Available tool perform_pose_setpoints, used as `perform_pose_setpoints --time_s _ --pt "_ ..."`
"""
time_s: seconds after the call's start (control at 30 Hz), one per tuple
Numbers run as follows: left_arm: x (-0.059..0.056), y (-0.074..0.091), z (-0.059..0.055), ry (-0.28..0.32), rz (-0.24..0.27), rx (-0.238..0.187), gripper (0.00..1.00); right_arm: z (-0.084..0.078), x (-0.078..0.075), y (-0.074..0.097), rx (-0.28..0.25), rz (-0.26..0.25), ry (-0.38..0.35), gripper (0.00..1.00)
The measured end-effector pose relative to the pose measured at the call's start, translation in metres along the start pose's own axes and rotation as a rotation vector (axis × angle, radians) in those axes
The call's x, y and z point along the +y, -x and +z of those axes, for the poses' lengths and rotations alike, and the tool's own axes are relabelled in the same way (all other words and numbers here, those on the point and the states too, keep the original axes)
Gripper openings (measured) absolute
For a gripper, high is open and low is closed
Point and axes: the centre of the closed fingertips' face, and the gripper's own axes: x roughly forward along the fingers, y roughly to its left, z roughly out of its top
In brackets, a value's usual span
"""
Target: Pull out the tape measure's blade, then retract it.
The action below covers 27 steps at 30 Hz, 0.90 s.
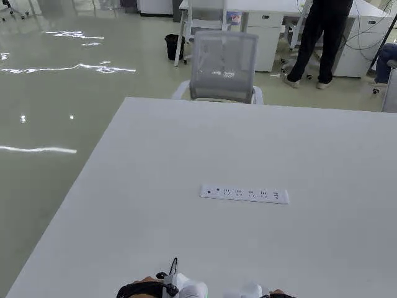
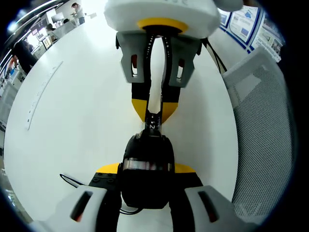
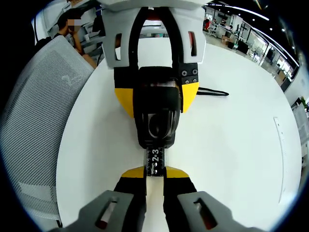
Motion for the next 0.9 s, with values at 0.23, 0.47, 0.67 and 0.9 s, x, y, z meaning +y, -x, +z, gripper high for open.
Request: perform_pose_setpoints --time_s 0.23,0.47,0.67,0.9 --pt "-0.001 0.0 0.0 0.001 0.002 0.001 0.34 -0.002 0.0 0.001 0.003 -0.002 0.007 0.11" --pt "-0.001 0.0 0.0 0.006 0.002 0.003 0.34 -0.005 0.0 0.003 0.009 -0.002 0.004 0.11" --pt "-0.001 0.0 0.0 0.004 0.005 0.008 0.34 -0.006 0.0 0.003 0.012 -0.004 -0.011 0.11" --pt "-0.001 0.0 0.0 0.003 0.011 0.005 0.34 -0.011 0.0 0.006 0.02 -0.007 -0.017 0.11"
